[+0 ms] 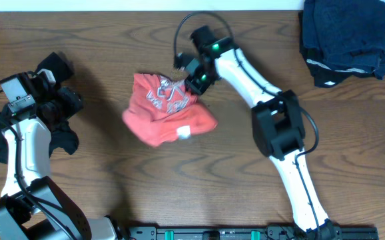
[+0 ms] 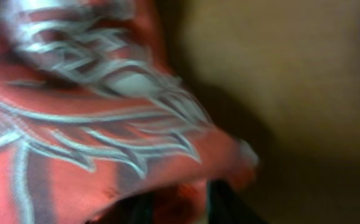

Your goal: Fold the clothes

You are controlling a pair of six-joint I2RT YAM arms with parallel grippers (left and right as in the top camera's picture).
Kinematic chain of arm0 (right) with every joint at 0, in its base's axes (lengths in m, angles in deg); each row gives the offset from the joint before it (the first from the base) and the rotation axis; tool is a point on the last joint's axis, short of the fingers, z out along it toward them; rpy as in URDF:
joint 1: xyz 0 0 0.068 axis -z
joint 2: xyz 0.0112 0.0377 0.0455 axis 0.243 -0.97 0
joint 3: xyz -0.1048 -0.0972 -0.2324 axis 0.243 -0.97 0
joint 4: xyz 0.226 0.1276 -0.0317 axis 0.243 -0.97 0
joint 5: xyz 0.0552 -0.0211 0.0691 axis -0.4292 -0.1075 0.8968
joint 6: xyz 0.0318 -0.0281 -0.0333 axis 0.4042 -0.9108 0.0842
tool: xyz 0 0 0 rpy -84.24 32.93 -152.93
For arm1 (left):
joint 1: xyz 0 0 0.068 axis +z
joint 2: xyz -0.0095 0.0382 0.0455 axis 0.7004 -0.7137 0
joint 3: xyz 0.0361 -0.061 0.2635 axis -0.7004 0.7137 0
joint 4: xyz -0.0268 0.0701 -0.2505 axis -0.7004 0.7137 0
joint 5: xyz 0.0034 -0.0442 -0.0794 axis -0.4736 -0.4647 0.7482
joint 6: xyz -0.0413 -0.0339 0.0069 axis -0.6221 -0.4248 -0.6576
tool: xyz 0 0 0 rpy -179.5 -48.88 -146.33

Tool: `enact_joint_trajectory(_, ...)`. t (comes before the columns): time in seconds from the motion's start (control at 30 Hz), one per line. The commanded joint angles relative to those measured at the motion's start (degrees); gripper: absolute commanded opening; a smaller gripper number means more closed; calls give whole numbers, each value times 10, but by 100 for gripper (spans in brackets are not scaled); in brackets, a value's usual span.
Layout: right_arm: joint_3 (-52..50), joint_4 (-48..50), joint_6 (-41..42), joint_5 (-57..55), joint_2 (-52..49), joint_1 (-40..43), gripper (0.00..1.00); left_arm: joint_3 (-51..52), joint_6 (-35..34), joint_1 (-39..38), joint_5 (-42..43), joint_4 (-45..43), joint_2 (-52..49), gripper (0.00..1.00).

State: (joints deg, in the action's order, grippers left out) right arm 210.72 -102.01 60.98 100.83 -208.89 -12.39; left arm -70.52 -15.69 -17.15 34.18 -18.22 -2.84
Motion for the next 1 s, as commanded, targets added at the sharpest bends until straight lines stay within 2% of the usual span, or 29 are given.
enact_joint_trajectory(0.0,7,23,12,-44,-22,32,37,-3,8,-1,-3,-3,-7,41)
enact_joint_trajectory(0.13,86,-41,4,-42,-16,43,57,-3,8,-1,-3,-2,-7,41)
enact_joint_trajectory(0.33,255,-209,-5,-17,8,24,73,-3,8,-1,-3,-3,-7,41)
enact_joint_trajectory(0.43,306,-277,-21,-14,17,-8,77,-3,8,-1,-3,-3,-7,41)
enact_joint_trajectory(0.57,312,-319,-25,-19,16,-65,80,-3,8,-1,-8,-3,-7,41)
enact_joint_trajectory(0.83,249,-320,35,-35,15,-174,80,-3,8,-1,-33,-2,-7,41)
enact_joint_trajectory(0.97,198,-288,84,-98,15,-200,81,-3,8,-1,-33,-2,-7,41)
